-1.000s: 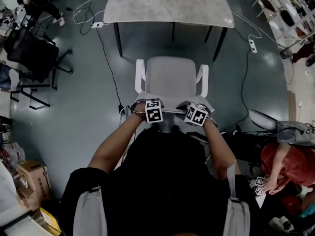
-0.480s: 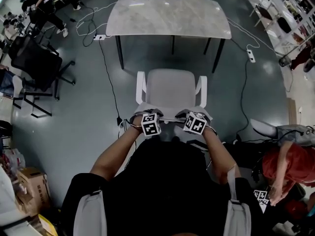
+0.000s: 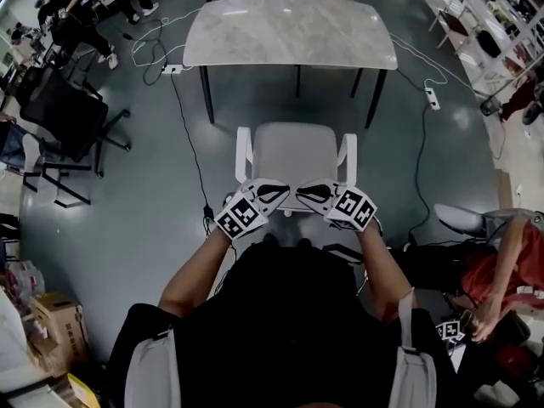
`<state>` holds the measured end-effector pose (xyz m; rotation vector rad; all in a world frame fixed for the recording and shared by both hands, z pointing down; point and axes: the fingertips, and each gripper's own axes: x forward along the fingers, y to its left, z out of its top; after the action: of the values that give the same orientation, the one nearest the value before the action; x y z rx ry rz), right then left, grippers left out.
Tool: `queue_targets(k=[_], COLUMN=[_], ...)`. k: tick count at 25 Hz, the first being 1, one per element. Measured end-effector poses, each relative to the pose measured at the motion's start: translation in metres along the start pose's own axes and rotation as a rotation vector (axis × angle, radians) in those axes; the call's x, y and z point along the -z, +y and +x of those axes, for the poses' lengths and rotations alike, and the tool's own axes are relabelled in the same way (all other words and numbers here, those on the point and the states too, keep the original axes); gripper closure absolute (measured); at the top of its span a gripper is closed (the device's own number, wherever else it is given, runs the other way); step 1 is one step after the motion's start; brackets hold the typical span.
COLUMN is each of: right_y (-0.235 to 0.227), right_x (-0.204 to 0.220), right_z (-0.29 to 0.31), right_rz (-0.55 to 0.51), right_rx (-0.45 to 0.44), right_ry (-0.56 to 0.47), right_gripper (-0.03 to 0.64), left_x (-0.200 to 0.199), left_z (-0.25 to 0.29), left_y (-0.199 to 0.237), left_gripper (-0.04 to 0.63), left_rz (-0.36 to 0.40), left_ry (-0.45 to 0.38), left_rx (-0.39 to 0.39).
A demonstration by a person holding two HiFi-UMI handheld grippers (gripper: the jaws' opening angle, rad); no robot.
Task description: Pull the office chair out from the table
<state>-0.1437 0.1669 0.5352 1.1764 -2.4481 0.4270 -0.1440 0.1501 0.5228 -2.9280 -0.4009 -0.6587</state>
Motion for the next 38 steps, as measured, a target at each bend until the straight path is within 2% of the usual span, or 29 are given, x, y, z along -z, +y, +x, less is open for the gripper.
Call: queue_targets(k=[2, 5, 7, 9, 11, 15, 24, 38], right_y=[0.001, 0.003, 0.004, 0.003, 0.002, 0.000, 0.003, -0.002], right_x=[-0.029, -0.068, -0.089, -0.105, -0.112, -0.106, -0.098, -0.095], right_z=[-0.015, -0.043, -0.062, -0.079, -0.089, -0.097, -0.083, -0.075], right_rz=[0.062, 0.106, 0.108, 0.107, 0.107, 0.117, 0.075, 0.084], right_rx=[-0.023, -0.035, -0.023, 0.002, 0.021, 0.031, 0.032, 0.050], right_ry=[-0.135, -0.323, -0.433, -0.515, -0.558, -0.574, -0.504, -0.480], right_gripper=[0.583, 0.593, 0.595, 0.595, 0.595, 0.597, 0.597, 0.597], left_x=[-0.028, -0.060, -0.082, -0.099, -0.109, -0.118, -0.105, -0.099], left_z=[-0.015, -0.031, -0.042, -0.054, -0.063, -0.064, -0.048, -0.041], left_y=[0.007, 0.009, 0.007, 0.007, 0.008, 0.003, -0.011, -0.014], left_gripper=[0.583, 0.583, 0.583, 0.583, 0.584, 0.584, 0.584, 0.584], left_rz=[-0.038, -0.072, -0.142, -0.221, -0.257, -0.278, -0.255, -0.261], left_ry=[-0.097, -0.197, -0.280, -0.361, -0.413, -0.451, -0.391, -0.359], left_rx=[-0.016, -0.009, 0.017, 0.040, 0.053, 0.092, 0.140, 0.163])
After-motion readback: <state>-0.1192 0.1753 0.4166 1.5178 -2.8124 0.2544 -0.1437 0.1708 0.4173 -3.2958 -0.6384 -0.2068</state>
